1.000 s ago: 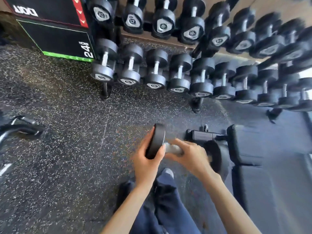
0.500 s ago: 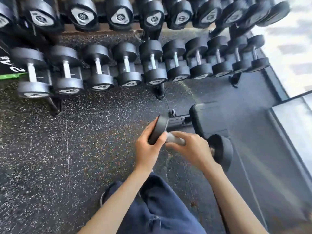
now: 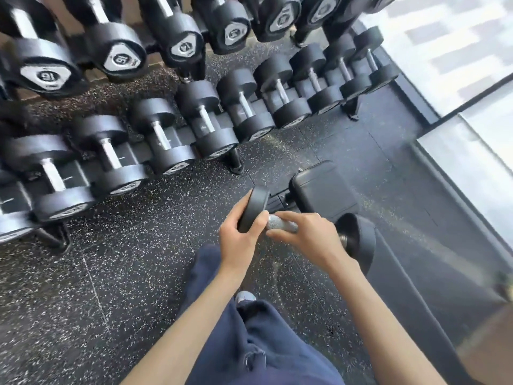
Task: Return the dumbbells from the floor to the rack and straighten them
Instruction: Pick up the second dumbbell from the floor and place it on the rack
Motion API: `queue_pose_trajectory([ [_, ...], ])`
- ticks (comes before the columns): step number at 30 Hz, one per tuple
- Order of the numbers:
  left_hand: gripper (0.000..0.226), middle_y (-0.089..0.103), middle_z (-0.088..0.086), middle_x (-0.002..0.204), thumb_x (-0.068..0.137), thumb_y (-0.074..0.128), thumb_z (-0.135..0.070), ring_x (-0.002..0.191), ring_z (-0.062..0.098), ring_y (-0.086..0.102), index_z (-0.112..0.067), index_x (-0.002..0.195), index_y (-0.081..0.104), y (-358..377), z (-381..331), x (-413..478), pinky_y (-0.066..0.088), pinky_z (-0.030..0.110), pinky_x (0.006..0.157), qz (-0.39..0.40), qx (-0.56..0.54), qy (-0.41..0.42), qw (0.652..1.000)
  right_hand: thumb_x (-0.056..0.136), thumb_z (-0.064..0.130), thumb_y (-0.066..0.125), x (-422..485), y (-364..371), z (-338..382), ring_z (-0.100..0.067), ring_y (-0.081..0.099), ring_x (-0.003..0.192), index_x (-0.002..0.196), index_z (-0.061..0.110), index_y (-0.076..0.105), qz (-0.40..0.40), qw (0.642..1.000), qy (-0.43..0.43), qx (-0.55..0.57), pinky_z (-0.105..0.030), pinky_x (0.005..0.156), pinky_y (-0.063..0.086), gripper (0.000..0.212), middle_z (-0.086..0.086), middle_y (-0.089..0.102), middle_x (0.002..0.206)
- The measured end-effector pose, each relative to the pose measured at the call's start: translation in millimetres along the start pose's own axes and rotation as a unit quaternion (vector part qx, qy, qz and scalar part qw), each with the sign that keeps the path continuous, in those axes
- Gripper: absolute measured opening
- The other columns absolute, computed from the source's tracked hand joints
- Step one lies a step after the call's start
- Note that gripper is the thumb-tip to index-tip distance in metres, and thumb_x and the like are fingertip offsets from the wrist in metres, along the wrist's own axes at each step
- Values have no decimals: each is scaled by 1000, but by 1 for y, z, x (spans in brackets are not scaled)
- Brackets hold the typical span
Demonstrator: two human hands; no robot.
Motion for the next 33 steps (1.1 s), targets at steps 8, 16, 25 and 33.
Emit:
queue_pose_trajectory([
  [8,46,59,-22,112,72,65,-33,108,-8,55,-36,117,54,-14,-31,85,41,10,92,42,0,-4,999,67,77,52,66,-28,33,-20,63,83,108,44,59,-27,998,53,7,-26,57,34,53,5,70,89],
  [16,49,65,-7,118,72,66,-33,109,0,58,-25,120,59,-15,-53,149,43,14,94,82,13,10,997,66,77,54,114,-39,42,-23,63,89,108,44,59,-30,994,96,37,-29,64,41,54,3,70,93],
  [25,44,62,-19,111,74,71,-29,103,-16,54,-26,116,59,15,-83,214,40,5,90,85,25,26,996,65,79,51,181,-71,28,-25,63,84,106,44,58,-31,994,91,60,-29,61,38,55,2,67,86],
  [33,50,64,-4,118,72,65,-46,113,8,57,-25,117,58,64,-128,277,43,33,101,99,64,73,990,67,77,52,248,-123,0,-28,62,94,113,41,56,-35,995,73,56,-34,71,44,58,-2,68,100],
])
Point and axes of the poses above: each hand's wrist, its own x-axis towards the middle knuckle, its own y-axis out of the palm, z = x × y, the point moved 10 cm from there along x, towards the middle knuckle
